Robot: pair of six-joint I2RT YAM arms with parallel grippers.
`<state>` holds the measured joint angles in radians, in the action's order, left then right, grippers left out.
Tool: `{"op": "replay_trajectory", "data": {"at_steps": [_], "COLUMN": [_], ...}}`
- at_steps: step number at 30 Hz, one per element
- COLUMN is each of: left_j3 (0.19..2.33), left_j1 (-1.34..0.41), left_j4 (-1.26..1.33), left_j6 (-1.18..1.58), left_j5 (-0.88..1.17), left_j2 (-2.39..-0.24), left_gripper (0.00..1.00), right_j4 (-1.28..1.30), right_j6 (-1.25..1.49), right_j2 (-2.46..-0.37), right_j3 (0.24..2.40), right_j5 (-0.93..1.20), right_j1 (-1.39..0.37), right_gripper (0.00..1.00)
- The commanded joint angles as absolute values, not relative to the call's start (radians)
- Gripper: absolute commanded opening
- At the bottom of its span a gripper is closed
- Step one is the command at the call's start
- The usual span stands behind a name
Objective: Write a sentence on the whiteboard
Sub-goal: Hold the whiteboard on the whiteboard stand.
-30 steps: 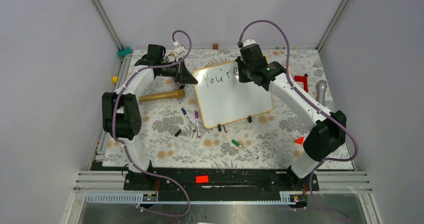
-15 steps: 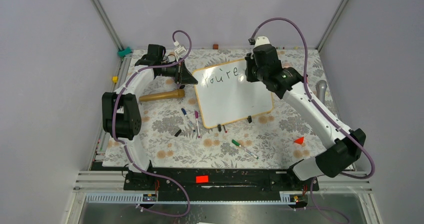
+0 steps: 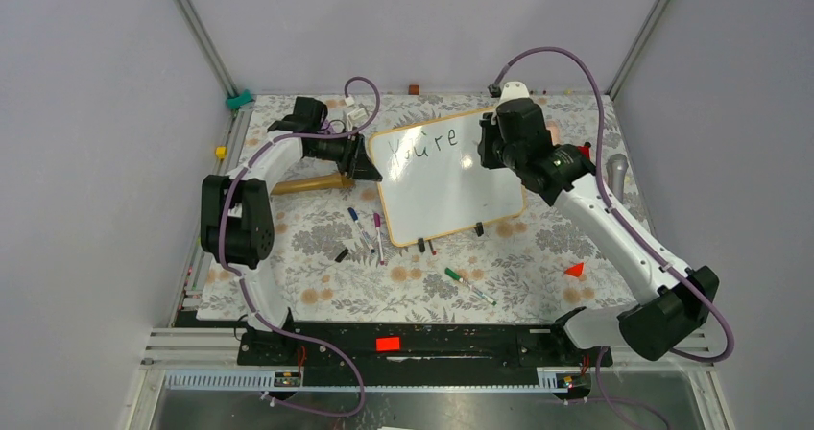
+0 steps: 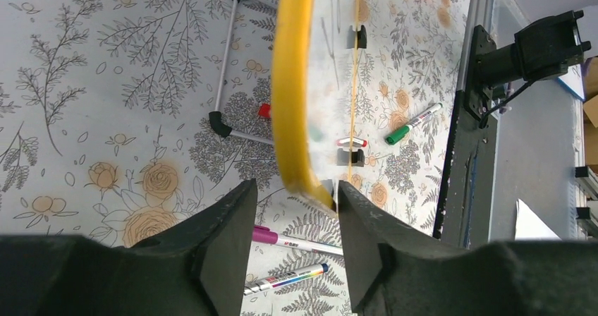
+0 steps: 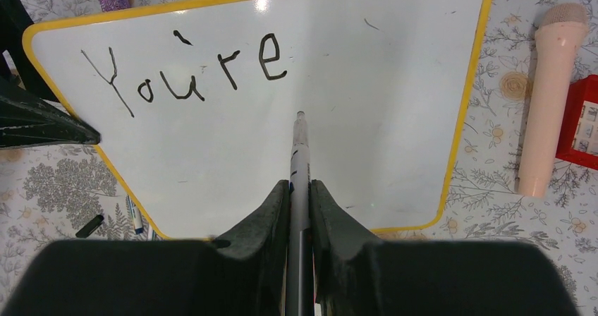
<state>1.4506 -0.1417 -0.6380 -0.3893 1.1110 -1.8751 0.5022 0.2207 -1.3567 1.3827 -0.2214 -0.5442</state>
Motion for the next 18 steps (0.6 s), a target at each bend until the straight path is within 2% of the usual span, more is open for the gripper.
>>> {"op": "replay_trajectory", "data": {"at_steps": [1, 5, 9, 12, 18], "left_j3": [1.461, 1.452, 1.371, 1.303, 1.192], "left_j1": [-0.130, -0.125, -0.117, -0.116, -0.114], "left_j4": [-0.633, -0.599, -0.425, -0.328, -0.201], "left_j6": [-0.440, -0.394, -0.119, -0.010, 0.041], "left_j5": [1.095, 1.084, 0.981, 0.899, 0.876], "left_j2": [-1.859, -1.846, -1.797, -1.745, -1.657], "left_gripper": [0.49, 0.65, 0.81, 0.82, 0.82], "right_j4": [0.459, 0.460, 0.456, 0.451, 0.440], "right_j6": [0.226, 0.224, 0.217, 0.210, 0.204], "right_j2": [-1.305, -1.304, -1.310, -1.317, -1.334], "right_j3": [1.373, 1.378, 1.392, 1.404, 1.427], "right_j5": [-0.249, -0.249, -0.245, -0.243, -0.234], "right_j1": [-0.538, -0.538, -0.538, -0.538, -0.538], "right_gripper": [0.00, 0.00, 0.00, 0.00, 0.00]}}
